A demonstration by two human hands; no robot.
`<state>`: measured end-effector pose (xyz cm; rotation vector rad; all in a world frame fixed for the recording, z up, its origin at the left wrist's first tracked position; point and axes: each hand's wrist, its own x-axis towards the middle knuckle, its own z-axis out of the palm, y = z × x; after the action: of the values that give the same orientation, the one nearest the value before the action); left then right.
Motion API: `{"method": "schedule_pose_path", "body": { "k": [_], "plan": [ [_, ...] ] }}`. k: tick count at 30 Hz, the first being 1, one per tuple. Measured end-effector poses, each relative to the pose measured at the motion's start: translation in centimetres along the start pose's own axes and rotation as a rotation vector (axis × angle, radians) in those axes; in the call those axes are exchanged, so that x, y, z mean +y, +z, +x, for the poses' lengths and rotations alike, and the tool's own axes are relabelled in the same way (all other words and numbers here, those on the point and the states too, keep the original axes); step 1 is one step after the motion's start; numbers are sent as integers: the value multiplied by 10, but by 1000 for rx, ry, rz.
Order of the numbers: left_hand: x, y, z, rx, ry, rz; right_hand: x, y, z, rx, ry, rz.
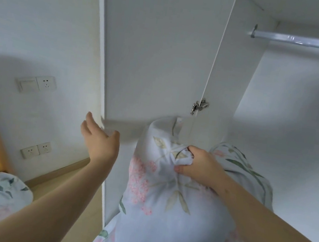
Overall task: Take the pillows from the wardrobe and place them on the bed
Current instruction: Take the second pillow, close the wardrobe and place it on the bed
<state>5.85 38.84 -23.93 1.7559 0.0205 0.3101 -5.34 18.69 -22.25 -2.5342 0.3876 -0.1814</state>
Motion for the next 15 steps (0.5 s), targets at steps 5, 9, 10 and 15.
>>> {"method": "schedule_pose_path", "body": {
  "k": [5, 9, 10, 15],
  "plan": [
    [-12, -7, 9, -255, -23, 24, -3, 13, -1, 14, 8, 16],
    [-6, -9, 6, -191, -18, 75, -2, 22, -6, 20, 9, 9],
    [-4, -10, 4, -186, -16, 87, -1, 24, -8, 19, 15, 2],
    [-5, -20, -9, -198, 52, 189, 4, 22, -15, 1, 52, -22]
  ]
}}
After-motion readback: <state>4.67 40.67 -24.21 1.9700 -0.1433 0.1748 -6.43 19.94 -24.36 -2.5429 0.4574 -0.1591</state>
